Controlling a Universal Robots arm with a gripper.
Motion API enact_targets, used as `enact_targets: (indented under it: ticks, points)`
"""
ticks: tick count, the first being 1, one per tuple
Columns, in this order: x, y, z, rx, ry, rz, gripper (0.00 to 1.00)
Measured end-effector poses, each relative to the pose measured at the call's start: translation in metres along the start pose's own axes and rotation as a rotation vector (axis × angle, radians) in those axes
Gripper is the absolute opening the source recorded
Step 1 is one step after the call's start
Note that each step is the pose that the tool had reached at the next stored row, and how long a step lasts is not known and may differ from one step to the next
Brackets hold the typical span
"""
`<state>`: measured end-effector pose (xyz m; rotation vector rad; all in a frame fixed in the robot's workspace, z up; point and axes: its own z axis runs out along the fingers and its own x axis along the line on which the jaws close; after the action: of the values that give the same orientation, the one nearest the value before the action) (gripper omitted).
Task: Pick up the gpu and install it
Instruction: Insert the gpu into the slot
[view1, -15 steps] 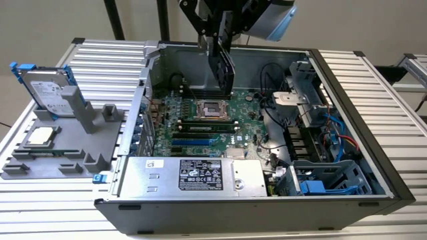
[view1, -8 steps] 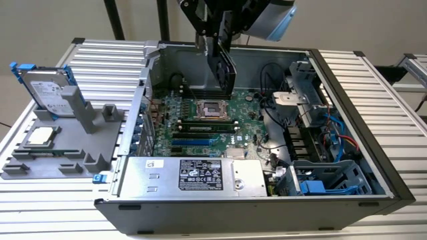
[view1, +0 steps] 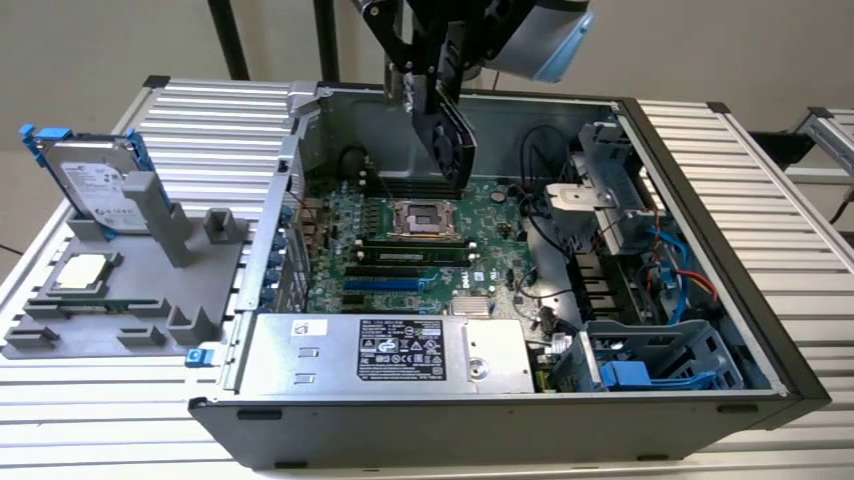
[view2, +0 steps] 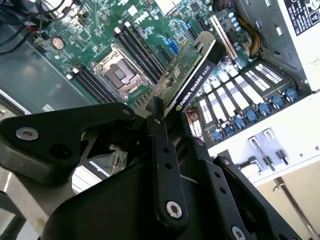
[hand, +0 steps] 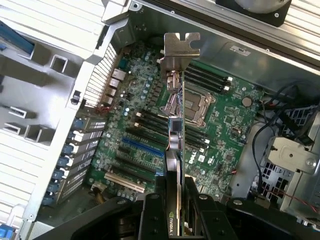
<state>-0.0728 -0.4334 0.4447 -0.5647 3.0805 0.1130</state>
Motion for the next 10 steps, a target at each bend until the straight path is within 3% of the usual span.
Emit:
enact_targets:
  ticks: [10]
  points:
    - [0.0001,0.0,0.0,-0.0014,0.0049,-0.069,0.0]
